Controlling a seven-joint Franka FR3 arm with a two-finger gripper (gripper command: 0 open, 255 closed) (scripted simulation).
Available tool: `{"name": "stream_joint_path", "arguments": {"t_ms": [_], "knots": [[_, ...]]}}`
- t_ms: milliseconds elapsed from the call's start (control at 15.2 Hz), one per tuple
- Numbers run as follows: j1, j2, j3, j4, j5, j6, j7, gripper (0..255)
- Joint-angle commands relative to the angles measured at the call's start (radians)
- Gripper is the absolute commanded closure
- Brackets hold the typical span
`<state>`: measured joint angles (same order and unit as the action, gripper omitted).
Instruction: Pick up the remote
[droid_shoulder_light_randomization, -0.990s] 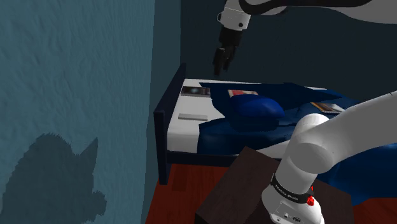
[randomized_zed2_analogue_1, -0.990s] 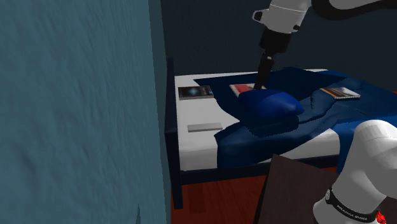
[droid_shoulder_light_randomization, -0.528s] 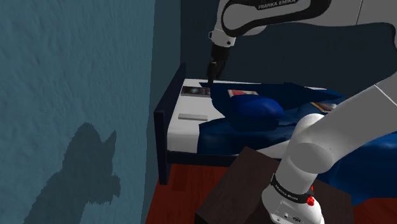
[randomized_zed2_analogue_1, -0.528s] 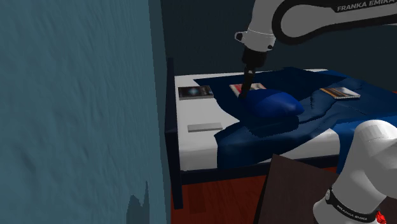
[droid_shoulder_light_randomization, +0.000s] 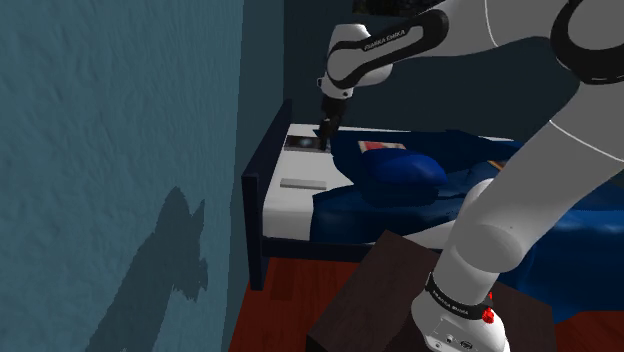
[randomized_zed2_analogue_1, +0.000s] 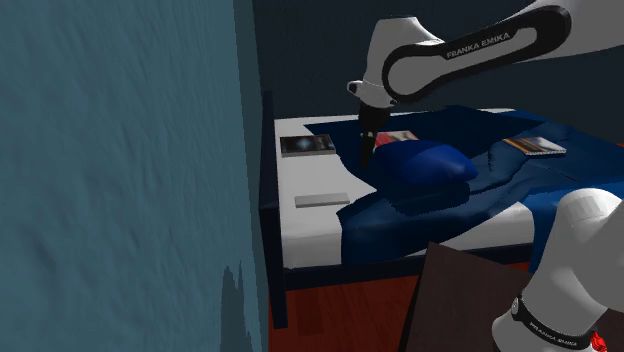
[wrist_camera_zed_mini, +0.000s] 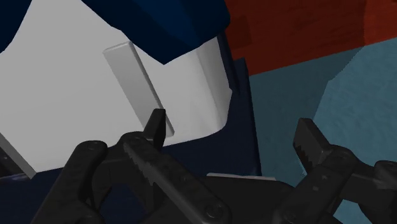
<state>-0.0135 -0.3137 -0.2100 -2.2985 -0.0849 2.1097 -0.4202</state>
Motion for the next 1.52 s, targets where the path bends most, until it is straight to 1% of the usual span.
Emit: {"name": "stream_joint_path", "arguments": {"t_ms": [0,396,726,1122,1452], "knots": [[0.002,0.067,-0.02,0.019,0.011,0.04,-0.039,0],[-0.003,0.296,-0.067,0.12,0.076,0.138,-0.175,0],[-0.029,0.496,-0.075,0.24,0.149,0.187,-0.288,0],[-0.084,0.738,-0.053,0.429,0.221,0.206,-0.399,0],[-0.137,0.944,-0.024,0.628,0.252,0.189,-0.461,0]]}}
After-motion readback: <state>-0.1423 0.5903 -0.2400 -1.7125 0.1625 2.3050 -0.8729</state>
